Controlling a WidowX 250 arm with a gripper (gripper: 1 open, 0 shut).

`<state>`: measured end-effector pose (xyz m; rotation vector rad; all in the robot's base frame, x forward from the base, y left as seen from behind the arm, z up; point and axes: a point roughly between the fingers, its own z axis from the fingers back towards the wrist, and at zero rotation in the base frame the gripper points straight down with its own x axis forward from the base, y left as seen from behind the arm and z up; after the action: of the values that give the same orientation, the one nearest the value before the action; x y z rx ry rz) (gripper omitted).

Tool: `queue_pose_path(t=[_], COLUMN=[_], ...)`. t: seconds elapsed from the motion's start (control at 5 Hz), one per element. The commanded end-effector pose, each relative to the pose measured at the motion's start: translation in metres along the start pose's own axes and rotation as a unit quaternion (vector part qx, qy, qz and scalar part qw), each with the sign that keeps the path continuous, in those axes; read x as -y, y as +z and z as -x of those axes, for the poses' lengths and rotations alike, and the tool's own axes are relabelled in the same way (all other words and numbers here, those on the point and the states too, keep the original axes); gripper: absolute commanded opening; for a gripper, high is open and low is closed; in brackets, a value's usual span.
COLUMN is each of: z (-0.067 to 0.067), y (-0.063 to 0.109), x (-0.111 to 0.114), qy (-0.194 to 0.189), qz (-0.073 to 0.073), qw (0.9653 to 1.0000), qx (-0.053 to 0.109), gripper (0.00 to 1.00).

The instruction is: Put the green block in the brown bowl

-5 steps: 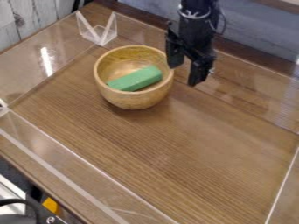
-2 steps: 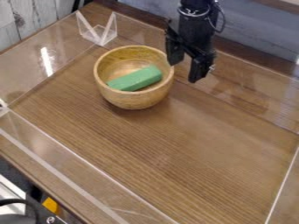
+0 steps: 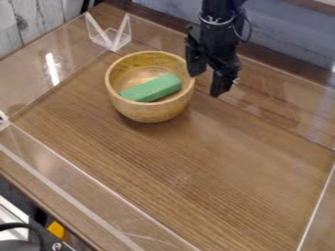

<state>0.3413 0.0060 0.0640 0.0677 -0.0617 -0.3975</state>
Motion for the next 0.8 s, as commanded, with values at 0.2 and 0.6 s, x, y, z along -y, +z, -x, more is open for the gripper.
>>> queue_pose_path(t=[0.2, 0.6], z=[-0.004, -0.017], y=[0.000, 0.001], x=[0.016, 0.020], qy=[-0.004, 0.003], qz=[0.011, 0.025], qw=[0.9999, 0.9997], qx=[0.011, 0.004], gripper=[1.00, 0.00])
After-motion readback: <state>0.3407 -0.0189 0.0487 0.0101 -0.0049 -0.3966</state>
